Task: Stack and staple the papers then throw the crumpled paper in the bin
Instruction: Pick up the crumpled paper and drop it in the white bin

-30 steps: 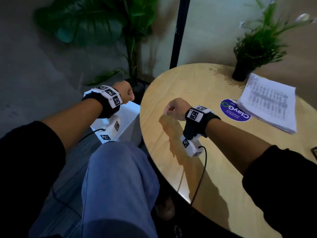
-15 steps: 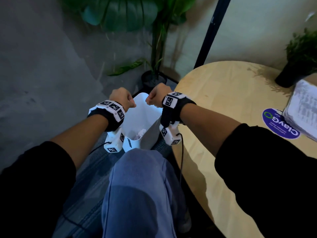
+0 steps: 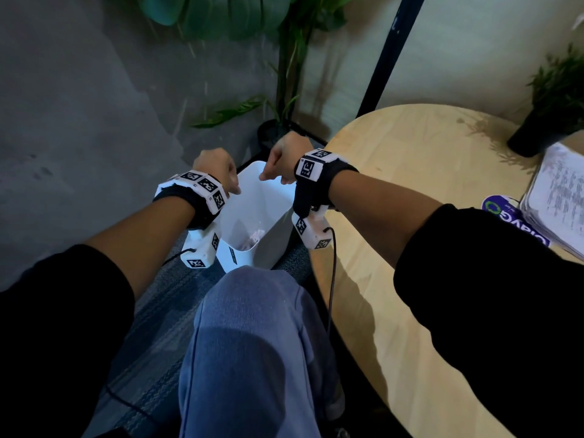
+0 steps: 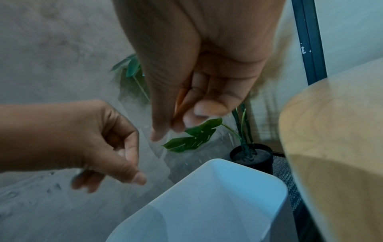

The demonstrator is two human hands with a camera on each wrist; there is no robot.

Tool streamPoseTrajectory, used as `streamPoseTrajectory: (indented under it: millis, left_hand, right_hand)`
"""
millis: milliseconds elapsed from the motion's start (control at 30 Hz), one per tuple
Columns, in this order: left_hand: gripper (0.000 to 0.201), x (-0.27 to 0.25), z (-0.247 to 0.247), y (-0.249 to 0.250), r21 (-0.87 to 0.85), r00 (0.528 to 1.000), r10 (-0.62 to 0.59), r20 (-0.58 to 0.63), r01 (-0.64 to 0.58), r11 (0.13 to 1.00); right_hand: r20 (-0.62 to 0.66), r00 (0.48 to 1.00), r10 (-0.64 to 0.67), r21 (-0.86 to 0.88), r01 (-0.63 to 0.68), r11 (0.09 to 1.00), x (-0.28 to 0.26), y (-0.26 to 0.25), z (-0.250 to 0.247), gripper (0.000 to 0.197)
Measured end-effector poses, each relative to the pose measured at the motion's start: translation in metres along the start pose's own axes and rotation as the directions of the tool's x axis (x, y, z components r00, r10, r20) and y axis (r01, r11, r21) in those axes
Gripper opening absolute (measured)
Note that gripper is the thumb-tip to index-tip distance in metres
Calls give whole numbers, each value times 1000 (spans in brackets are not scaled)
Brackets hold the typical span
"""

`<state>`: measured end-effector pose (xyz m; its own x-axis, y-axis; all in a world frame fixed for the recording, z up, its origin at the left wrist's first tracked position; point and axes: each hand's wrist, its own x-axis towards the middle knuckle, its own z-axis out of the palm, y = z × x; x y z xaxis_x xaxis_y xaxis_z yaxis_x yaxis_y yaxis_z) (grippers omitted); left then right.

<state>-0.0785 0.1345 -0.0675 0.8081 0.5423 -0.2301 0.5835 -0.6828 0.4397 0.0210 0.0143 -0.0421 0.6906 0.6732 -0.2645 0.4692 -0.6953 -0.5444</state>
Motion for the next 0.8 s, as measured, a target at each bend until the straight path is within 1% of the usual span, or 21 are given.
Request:
streamPoseTrajectory:
  millis: [33, 67, 100, 133, 167, 200, 267, 300, 367, 400, 500, 567, 633, 700, 800]
  left_hand:
    - [26, -1, 0, 4, 43, 1000, 3, -7, -2, 999]
    - [37, -2, 0, 6, 73, 1000, 12, -24, -10, 997]
    - [46, -1, 1, 8, 86, 999, 24, -41, -21, 996]
    - [50, -1, 2, 9, 85, 998, 35, -48, -31, 996]
    - [48, -2, 2, 10, 82, 998, 46, -37, -42, 996]
    - [41, -4, 2, 12, 92, 998, 68, -15, -67, 994]
    - [20, -5, 1, 14, 112, 991, 128, 24, -130, 985]
    - [22, -5, 1, 14, 113, 986, 159, 47, -164, 980]
    - [36, -9, -1, 17, 91, 969, 221, 113, -231, 969]
    - [38, -12, -3, 20, 104, 956, 257, 145, -273, 956]
    - [31, -25, -8, 37, 159, 910, 347, 228, -386, 909]
    - [28, -36, -12, 55, 183, 888, 385, 252, -435, 882]
    - [29, -45, -13, 72, 214, 867, 425, 261, -482, 850]
    - [29, -51, -15, 86, 227, 849, 445, 285, -511, 829]
    - [24, -55, -18, 97, 234, 840, 449, 304, -523, 819]
  right_hand:
    - [-9, 1000, -11, -25, 11, 1000, -1, -1, 0, 28]
    - [-18, 1000, -22, -42, 22, 999, -1, -1, 1, 33]
    - [-17, 999, -34, -37, 33, 999, -2, -1, 2, 33]
    - [-10, 999, -41, -13, 41, 999, -3, 0, 3, 29]
    - [-1, 999, -50, 14, 50, 999, -5, 0, 3, 23]
    - [12, 998, -56, 27, 56, 998, -7, 0, 3, 17]
    - [21, 999, -50, 12, 50, 999, -10, 1, 2, 9]
    - [11, 999, -44, 5, 44, 999, -12, 1, 0, 6]
    - [-24, 999, -35, 12, 35, 999, -19, 2, -5, 15]
    - [-40, 999, -29, 26, 30, 999, -24, 5, -8, 20]
    - [-71, 996, -46, 82, 52, 995, -45, 20, -18, 27]
    - [-87, 994, -71, 128, 82, 988, -64, 34, -24, 25]
    - [-93, 993, -73, 202, 91, 975, -83, 50, -32, 20]
    - [-119, 992, -51, 262, 80, 962, -98, 64, -41, 16]
    - [-185, 983, 24, 308, 34, 951, -116, 84, -51, 18]
